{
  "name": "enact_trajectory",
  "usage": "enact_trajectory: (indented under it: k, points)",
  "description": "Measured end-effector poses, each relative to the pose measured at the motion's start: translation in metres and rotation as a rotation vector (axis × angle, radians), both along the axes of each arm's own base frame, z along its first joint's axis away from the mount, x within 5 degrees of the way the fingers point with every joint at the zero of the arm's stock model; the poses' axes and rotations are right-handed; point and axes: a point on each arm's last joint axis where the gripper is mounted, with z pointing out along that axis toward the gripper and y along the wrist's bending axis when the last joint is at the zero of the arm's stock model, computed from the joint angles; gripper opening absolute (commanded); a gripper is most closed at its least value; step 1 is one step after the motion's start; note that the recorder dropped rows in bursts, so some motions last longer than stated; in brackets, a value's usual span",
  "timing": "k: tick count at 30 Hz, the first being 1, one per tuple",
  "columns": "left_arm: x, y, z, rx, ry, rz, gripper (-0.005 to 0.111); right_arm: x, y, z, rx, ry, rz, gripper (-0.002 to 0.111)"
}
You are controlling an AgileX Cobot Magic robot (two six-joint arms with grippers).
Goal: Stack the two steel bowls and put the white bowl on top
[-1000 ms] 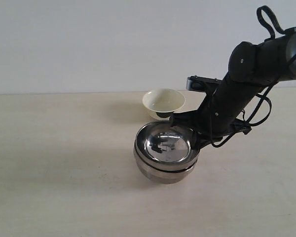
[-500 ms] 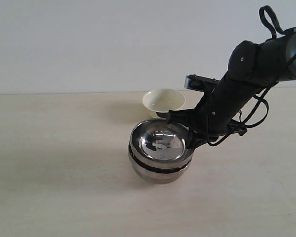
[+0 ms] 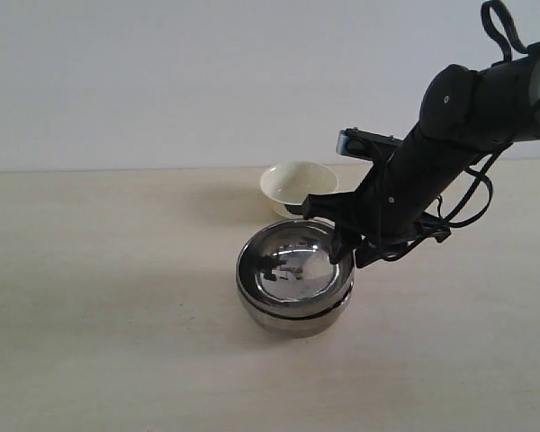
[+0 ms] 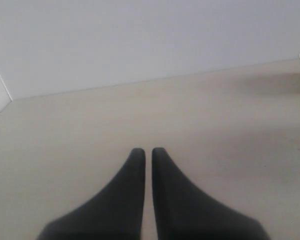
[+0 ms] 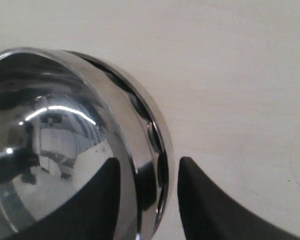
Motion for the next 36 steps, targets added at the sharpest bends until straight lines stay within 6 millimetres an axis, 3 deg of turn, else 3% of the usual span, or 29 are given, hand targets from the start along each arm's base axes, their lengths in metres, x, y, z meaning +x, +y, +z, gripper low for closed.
enact_trajectory:
  k: [10, 17, 22, 36]
  points:
    - [0.000, 0.000, 0.000, 0.000, 0.000, 0.000, 0.004, -0.001, 0.001, 0.002, 0.012, 0.004, -0.004, 0.035]
    - [0.000, 0.000, 0.000, 0.000, 0.000, 0.000, 0.004, -0.004, 0.000, 0.020, 0.029, -0.040, -0.005, 0.000]
    - [0.000, 0.000, 0.000, 0.000, 0.000, 0.000, 0.004, -0.005, -0.001, 0.024, 0.024, -0.049, 0.004, 0.007]
    - [0.000, 0.000, 0.000, 0.000, 0.000, 0.000, 0.004, -0.005, -0.002, 0.022, 0.009, -0.052, 0.010, 0.000]
